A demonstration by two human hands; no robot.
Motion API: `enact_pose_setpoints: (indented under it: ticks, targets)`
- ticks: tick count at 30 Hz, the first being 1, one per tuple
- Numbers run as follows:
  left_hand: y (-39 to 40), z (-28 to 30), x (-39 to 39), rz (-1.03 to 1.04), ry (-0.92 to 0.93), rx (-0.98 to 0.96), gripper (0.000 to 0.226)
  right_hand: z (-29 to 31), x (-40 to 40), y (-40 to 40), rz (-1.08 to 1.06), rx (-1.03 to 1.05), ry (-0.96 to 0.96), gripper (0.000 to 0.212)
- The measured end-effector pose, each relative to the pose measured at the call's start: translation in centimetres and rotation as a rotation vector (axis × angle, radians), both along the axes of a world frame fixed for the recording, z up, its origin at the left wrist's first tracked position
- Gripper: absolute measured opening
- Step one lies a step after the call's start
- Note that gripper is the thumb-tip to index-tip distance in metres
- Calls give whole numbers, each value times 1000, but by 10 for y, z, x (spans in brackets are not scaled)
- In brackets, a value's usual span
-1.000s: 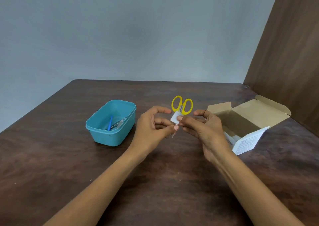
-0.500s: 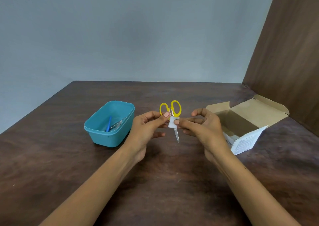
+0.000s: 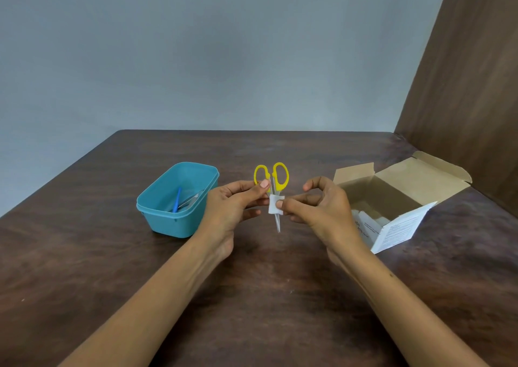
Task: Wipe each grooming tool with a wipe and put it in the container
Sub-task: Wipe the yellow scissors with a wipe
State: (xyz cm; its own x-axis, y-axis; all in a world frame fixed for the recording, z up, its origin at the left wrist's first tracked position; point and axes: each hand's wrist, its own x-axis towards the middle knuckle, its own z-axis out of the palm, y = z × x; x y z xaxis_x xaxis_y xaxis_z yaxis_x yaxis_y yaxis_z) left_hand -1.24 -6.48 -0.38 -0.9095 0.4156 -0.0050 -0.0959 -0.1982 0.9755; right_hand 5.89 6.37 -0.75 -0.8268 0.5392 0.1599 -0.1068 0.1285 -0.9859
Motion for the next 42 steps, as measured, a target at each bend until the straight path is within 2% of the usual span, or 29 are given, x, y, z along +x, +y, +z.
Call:
enact_pose_setpoints:
  ticks: [7,13,17,23,28,31,34,38,42]
  targets:
    - [3,1,2,-53,-14,-35,7,3,0,2,-25,-135,88,43]
    - [0,1,-1,-16,-11,3,7,-2,-1,-1,-15,-30,21,38]
    - [3,-1,2,-59,-37,-19,6,1,-1,2,-27,-115,83,40]
    - [1,-1,0,-35,-76,67,8,3,0,1,38,-82,-9,36]
    - [-1,2,-4,-8,-111,137,9,9,7,14,-6,-153,51,29]
    - [-2,4,-6,6,-118,156,7,11,10,19,33,-107,38,23]
    - [-3,4,-7,2,-121,155,7,12,9,17,57,-23,16,8]
    - [-4,4,-8,1,-151,171,9,13,10,15,53,67,15,9]
    - [-3,4,-8,4,-131,179,8,19,13,14,175,-110,18,8]
